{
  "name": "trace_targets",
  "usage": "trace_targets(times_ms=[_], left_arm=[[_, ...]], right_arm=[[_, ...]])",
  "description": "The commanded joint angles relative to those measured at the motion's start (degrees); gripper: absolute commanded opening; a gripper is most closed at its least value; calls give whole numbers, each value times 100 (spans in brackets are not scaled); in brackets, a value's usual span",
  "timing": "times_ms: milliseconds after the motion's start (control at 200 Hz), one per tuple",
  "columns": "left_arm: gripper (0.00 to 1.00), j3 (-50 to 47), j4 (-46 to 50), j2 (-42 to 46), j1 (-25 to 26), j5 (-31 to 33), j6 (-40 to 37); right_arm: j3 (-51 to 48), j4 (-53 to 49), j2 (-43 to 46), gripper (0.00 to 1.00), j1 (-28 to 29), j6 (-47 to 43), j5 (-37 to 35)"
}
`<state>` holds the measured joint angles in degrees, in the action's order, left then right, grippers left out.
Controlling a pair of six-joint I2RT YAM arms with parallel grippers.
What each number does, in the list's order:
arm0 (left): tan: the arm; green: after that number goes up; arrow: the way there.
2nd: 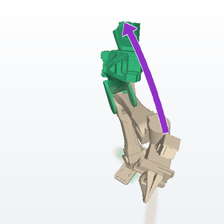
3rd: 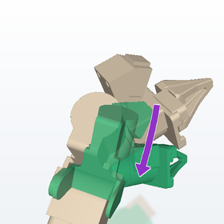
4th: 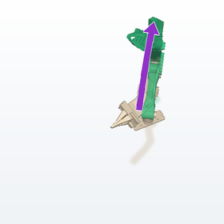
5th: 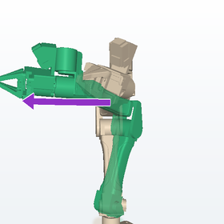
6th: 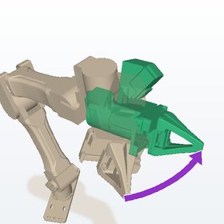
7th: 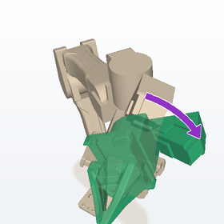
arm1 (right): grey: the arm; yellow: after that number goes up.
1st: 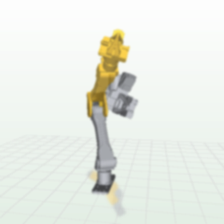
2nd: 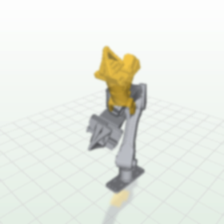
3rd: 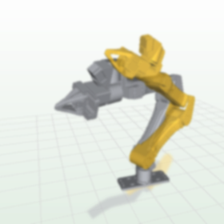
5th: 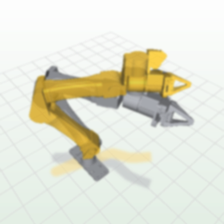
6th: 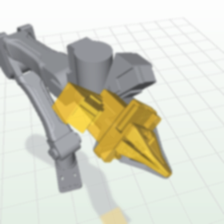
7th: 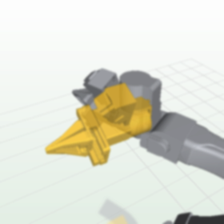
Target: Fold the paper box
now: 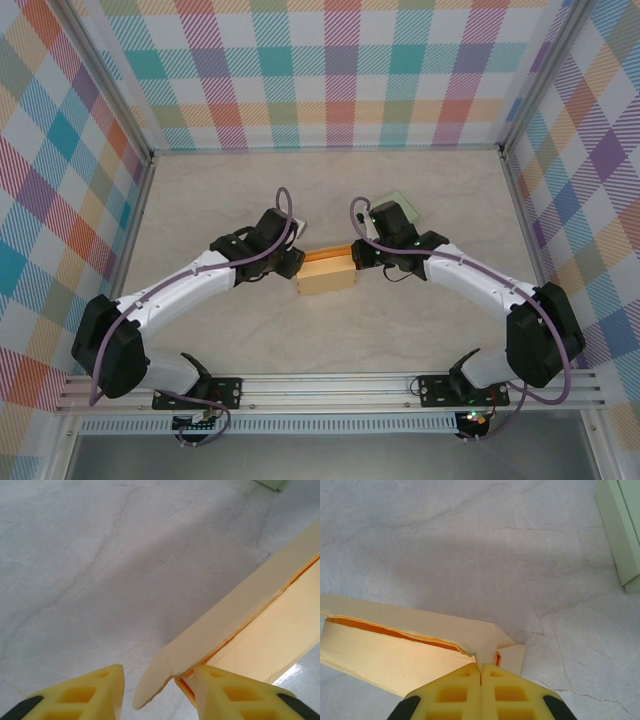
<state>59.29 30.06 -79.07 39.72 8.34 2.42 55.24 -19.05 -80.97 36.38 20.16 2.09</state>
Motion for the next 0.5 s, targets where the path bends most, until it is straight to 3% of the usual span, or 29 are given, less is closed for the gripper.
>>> trace_targets(times_ms=[0,90,255,495], left_arm=[[39,175,159,-86,70,145,268],[38,213,247,-117,126,258,408],[11,302,378,-147,219,279,667],[8,243,257,-107,237,-89,1089]], right_arm=[[-38,-90,-92,0,45,-4,-24],[-42,-90,-88,0,53,-12,-41],[-66,-75,-93,0,65,-34,-87],[-75,-48,-112,0,119,-46,-86]])
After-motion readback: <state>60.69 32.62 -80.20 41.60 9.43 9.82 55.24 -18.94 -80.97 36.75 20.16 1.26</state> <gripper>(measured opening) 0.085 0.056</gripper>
